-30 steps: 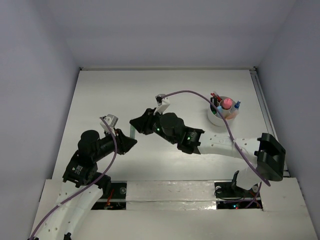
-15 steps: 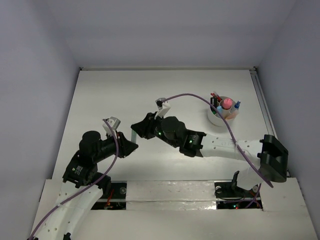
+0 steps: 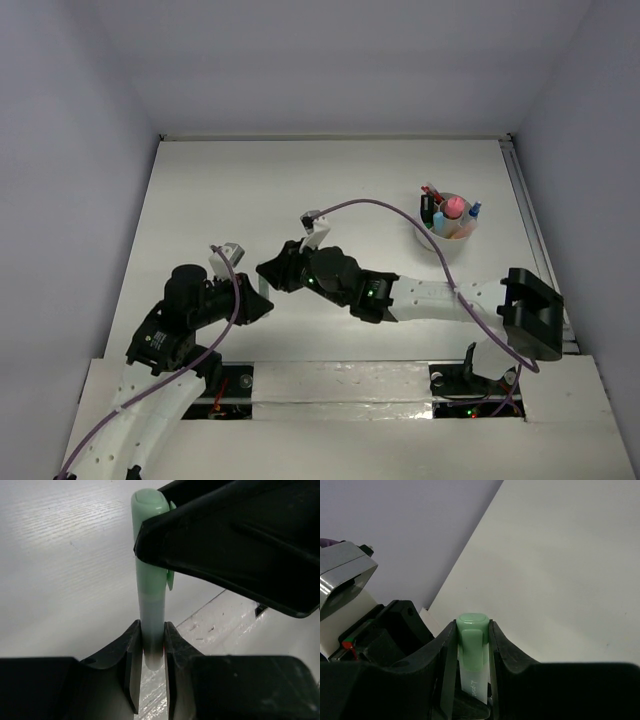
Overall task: Sort the stationery into containers
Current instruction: Close the pen cap on the pen.
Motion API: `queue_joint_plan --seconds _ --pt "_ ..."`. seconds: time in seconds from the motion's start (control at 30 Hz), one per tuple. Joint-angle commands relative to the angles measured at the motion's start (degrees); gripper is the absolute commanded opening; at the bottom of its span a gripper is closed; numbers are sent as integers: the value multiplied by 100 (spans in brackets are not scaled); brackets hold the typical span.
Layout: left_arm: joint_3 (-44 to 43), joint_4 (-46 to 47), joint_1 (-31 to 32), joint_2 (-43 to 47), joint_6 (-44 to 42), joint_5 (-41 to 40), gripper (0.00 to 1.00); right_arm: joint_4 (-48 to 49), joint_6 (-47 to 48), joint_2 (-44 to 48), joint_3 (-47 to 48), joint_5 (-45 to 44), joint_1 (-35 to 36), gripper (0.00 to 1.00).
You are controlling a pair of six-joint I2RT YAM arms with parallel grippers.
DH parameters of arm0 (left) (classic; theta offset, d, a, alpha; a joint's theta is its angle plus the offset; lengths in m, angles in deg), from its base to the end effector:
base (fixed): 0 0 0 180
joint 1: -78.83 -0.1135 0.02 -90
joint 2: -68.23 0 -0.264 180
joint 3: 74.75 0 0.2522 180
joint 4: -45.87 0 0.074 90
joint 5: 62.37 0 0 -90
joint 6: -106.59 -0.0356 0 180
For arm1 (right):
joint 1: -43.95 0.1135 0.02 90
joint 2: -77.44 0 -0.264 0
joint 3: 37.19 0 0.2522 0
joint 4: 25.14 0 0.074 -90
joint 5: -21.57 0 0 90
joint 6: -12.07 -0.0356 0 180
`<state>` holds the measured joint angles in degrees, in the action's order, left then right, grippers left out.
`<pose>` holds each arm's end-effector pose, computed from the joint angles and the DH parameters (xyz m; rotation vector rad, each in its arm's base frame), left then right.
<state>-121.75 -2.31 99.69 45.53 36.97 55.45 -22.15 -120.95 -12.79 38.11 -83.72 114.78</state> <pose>0.0901 -0.0521 0.2765 0.3365 2.0334 -0.9381 0.1306 0.3471 0.2901 -0.2591 1.9174 1.1657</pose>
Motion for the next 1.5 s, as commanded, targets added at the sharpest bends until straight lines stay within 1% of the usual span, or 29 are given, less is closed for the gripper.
queue_joint_plan --seconds 0.0,0.07,0.13,0.2,0.27,0.4,0.57,0.73,0.87,1.03,1.1,1.13,1.2,1.23,1.27,1.33,1.4,1.43,1.47 --pt "-263 2765 -214 99 27 -971 0 -1746 -241 21 -765 1565 907 0" --pt "-280 2747 -214 108 19 -1014 0 -1825 -425 312 -1178 1066 907 0" --pt "-289 2738 -214 125 36 -1050 0 -1842 -548 654 -1450 897 907 0" --pt "-289 2738 -267 169 45 -1102 0 -1764 -715 779 -1767 843 907 0" --pt "-280 2747 -267 169 54 -1103 0 -1343 -821 797 -1934 1035 907 0" --pt "-280 2756 -267 99 45 -1024 0 -1078 -778 341 -1690 1335 907 0" --pt "-263 2791 -267 99 45 -953 0 -709 -821 173 -1601 1380 907 0" --pt "-254 2791 -267 116 54 -936 0 -445 -865 305 -1636 1265 907 0" --pt "-254 2800 -267 134 54 -918 0 -629 -848 463 -1653 1064 907 0" --pt "-245 2809 -267 125 45 -883 0 -691 -778 1042 -1856 546 907 0" --pt "-236 2817 -267 125 54 -857 0 -744 -620 1429 -1873 203 907 9" --pt "-236 2826 -267 125 54 -848 0 -761 -550 1569 -1856 80 907 28" --pt "-228 2835 -267 134 54 -813 0 -814 -321 2044 -1795 -377 907 49" --pt "-219 2844 -267 134 62 -813 0 -814 -234 2202 -1699 -544 907 67" --pt "-219 2852 -267 134 62 -804 0 -814 -67 2325 -1628 -885 907 74" --pt "-219 2861 -267 134 71 -777 0 -779 101 2589 -1479 -1151 837 89" --pt "-210 2879 -267 134 71 -742 0 -709 347 2547 -1119 -1213 758 96" --pt "-201 2879 -267 143 71 -734 0 -709 417 2450 -952 -1205 757 96" --pt "-201 2888 -267 143 71 -716 0 -804 557 2345 -568 -1257 696 98"
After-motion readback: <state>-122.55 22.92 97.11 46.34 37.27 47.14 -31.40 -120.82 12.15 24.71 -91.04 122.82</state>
